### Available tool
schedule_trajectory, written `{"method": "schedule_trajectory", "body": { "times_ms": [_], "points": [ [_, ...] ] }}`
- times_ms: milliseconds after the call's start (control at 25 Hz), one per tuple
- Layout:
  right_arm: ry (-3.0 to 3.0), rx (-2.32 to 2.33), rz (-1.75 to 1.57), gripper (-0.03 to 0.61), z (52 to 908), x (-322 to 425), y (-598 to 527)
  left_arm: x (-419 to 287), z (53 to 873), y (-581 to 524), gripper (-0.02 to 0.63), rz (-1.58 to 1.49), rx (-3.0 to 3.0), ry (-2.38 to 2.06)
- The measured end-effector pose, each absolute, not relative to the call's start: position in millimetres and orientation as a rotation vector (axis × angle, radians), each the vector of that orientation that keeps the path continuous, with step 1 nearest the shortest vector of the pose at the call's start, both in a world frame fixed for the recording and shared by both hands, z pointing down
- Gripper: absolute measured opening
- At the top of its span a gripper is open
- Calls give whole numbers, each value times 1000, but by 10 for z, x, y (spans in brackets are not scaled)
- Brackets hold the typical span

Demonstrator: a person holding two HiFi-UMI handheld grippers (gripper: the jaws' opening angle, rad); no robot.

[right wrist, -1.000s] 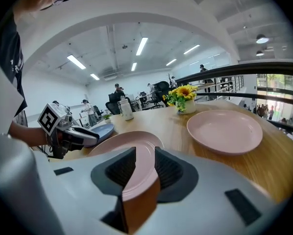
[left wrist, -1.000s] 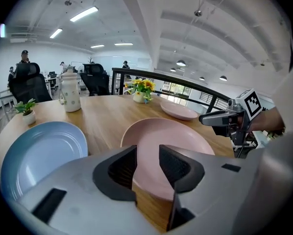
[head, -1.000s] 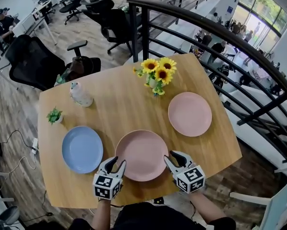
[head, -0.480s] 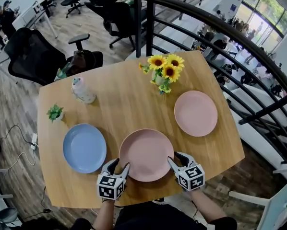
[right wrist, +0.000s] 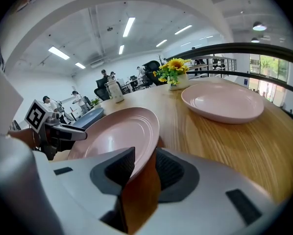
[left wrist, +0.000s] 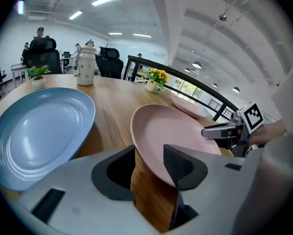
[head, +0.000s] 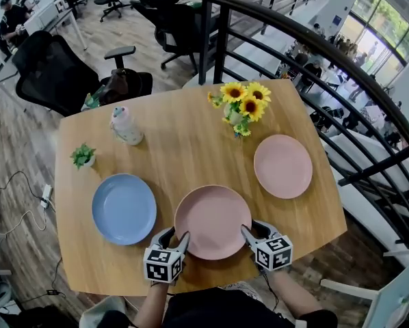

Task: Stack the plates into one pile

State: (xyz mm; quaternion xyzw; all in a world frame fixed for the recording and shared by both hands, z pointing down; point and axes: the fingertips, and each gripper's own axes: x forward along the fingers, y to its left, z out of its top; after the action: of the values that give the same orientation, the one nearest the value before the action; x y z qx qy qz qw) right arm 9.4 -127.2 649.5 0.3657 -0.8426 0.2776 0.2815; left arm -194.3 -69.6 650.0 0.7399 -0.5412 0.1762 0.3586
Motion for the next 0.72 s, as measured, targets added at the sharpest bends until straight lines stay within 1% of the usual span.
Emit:
{"method": "schedule_trajectory", "body": {
  "times_ms": [120,240,720],
  "points": [
    [-2248,1011,780,133,6472,116,-1249,-1933,6457,-668,171,446,1901,-1412],
    [-2257,1032,791,132,6428,149,-1248,-1937,6393,-673,129,406,1890,-1444],
    [-2349,1052,774,127,6077,430,-1501,-1646,6084,-873,129,347,1895,-1516]
  ]
}}
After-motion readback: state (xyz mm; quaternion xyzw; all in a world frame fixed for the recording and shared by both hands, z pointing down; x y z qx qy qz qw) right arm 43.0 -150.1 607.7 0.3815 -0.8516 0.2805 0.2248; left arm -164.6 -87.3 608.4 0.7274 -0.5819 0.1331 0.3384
